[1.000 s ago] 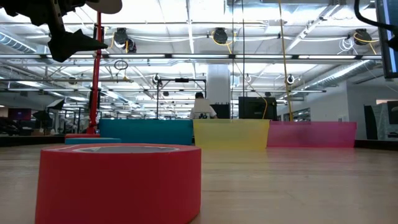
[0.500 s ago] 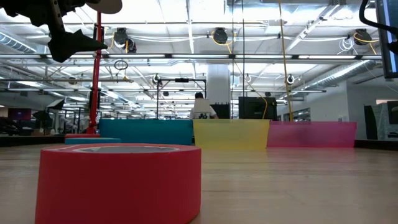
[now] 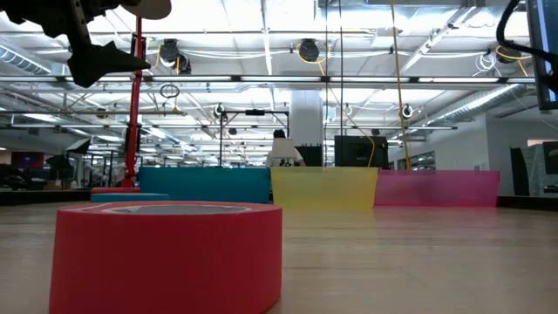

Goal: Pick and place Stapler, Stapler remover, tape
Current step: Put the yellow tape into the blue bin

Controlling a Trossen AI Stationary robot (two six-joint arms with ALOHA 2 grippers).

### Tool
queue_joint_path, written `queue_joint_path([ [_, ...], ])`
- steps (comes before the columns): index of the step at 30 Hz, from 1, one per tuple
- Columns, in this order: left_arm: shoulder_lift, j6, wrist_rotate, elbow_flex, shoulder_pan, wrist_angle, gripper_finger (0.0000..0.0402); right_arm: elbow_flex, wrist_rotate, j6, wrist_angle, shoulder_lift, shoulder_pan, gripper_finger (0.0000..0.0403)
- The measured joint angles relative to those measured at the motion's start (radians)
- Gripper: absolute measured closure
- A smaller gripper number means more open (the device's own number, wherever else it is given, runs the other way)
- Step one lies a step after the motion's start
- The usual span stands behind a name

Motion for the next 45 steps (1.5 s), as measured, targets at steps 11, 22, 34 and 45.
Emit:
queue_joint_path([
  [11, 0.0, 0.0, 0.0, 0.0, 0.0, -0.004, 0.0023, -0.001, 0.07, 0.036, 0.026, 0.152, -0.005, 0.0234],
  [22, 0.0, -0.006, 0.0, 0.0, 0.0, -0.01, 0.0023, -0.001, 0.045, 0.053, 0.086, 0.277, -0.018, 0.0274],
  [34, 0.0, -0.007, 0.0, 0.0, 0.0, 0.032, 0.0023, -0.001, 0.044, 0.037, 0.163, 0.239, -0.022, 0.0374],
  [45, 0.0, 0.0, -0.036, 0.0, 0.0, 0.077, 0.0023, -0.001, 0.582, 0.014, 0.34, -0.016, -0.029, 0.0374],
])
